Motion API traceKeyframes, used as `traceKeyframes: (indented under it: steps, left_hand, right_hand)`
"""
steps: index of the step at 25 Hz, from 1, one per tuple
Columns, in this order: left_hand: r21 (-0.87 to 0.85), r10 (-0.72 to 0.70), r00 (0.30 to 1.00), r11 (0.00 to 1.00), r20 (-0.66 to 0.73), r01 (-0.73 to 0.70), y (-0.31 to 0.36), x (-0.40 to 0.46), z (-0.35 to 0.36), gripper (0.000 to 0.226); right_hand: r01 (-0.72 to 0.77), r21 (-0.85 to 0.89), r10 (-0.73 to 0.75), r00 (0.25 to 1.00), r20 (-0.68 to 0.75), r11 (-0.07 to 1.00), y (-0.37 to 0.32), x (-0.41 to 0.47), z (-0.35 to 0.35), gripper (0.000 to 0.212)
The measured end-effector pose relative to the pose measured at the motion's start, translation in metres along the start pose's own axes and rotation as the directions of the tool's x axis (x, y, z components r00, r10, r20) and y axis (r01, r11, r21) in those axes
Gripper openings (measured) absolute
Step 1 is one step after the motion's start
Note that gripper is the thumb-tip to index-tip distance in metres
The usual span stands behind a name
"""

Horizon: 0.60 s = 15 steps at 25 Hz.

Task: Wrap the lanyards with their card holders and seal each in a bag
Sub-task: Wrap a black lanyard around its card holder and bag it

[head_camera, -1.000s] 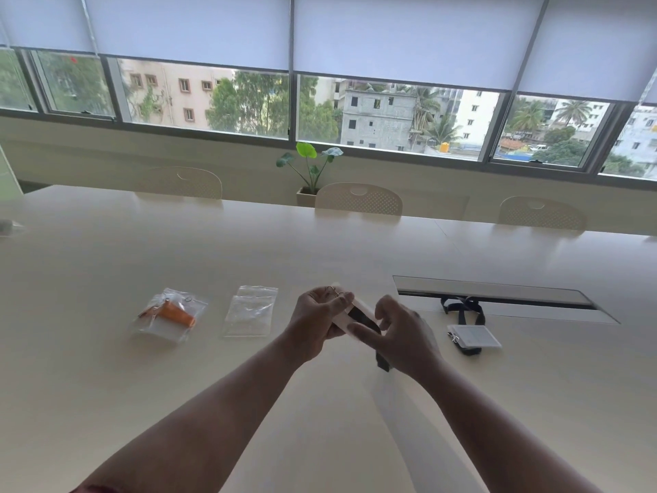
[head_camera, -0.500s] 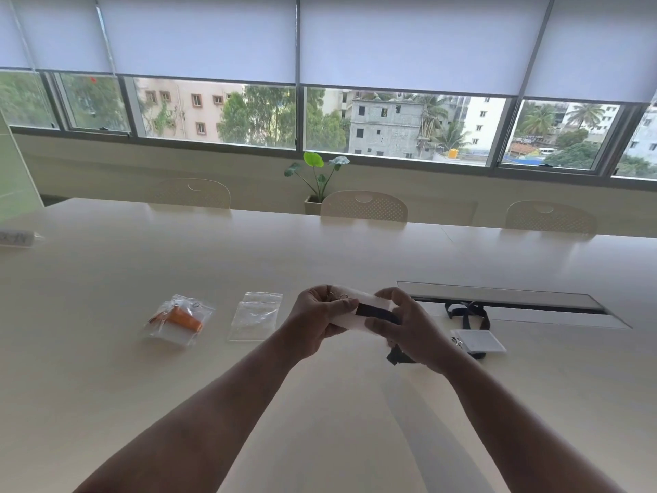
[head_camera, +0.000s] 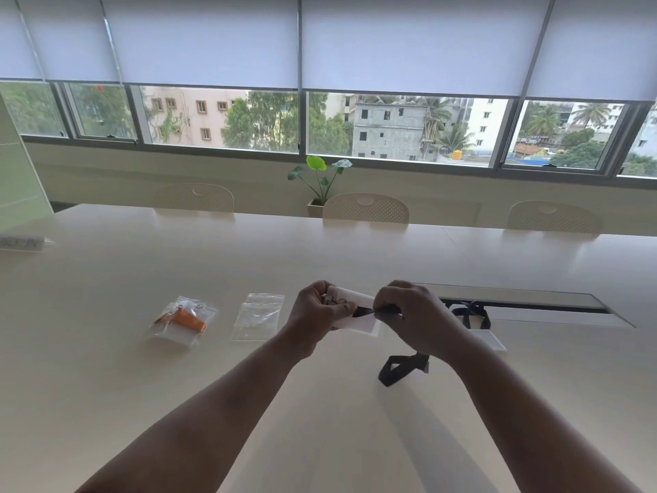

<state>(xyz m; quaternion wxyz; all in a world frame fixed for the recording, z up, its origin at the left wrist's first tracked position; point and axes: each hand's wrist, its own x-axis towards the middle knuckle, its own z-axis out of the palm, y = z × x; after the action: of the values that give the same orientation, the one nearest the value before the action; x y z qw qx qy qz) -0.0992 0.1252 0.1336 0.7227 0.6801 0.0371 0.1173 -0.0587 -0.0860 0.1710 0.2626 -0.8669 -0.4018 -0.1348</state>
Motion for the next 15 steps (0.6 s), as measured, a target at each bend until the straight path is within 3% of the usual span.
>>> traceKeyframes:
  steps: [2,5,7,9,12,15]
  left_hand:
    - [0.041,0.038,0.999,0.998,0.022,-0.039,0.0,-0.004,0.004,0.026]
    - [0.074,0.066,0.994,0.995,0.082,-0.072,0.001,-0.011,0.012,0.029]
    - [0.045,0.077,0.987,0.995,0.14,-0.084,0.003,-0.014,0.015,0.028]
    - [0.015,0.079,0.977,0.996,0.196,-0.083,0.007,-0.017,0.016,0.028]
    - [-0.019,0.072,0.952,0.997,0.299,-0.07,0.008,-0.021,0.016,0.026]
    - [-0.16,0.07,0.914,0.987,0.4,-0.006,0.012,-0.024,0.02,0.025]
  right_hand:
    - [0.008,-0.065,-0.004,0.998,0.055,0.998,-0.005,0.008,-0.01,0.003]
    - [-0.028,-0.129,0.039,0.995,0.089,0.991,-0.008,0.022,-0.022,0.008]
    - [-0.124,-0.077,0.13,0.989,0.07,0.989,-0.002,0.03,-0.028,0.016]
    - [-0.256,0.112,0.246,0.964,0.098,0.96,0.008,0.035,-0.033,0.019]
    - [-0.472,0.435,0.387,0.881,0.272,0.767,0.024,0.034,-0.038,0.015]
    - [-0.592,0.592,0.358,0.805,0.474,0.546,0.032,0.022,-0.03,0.01]
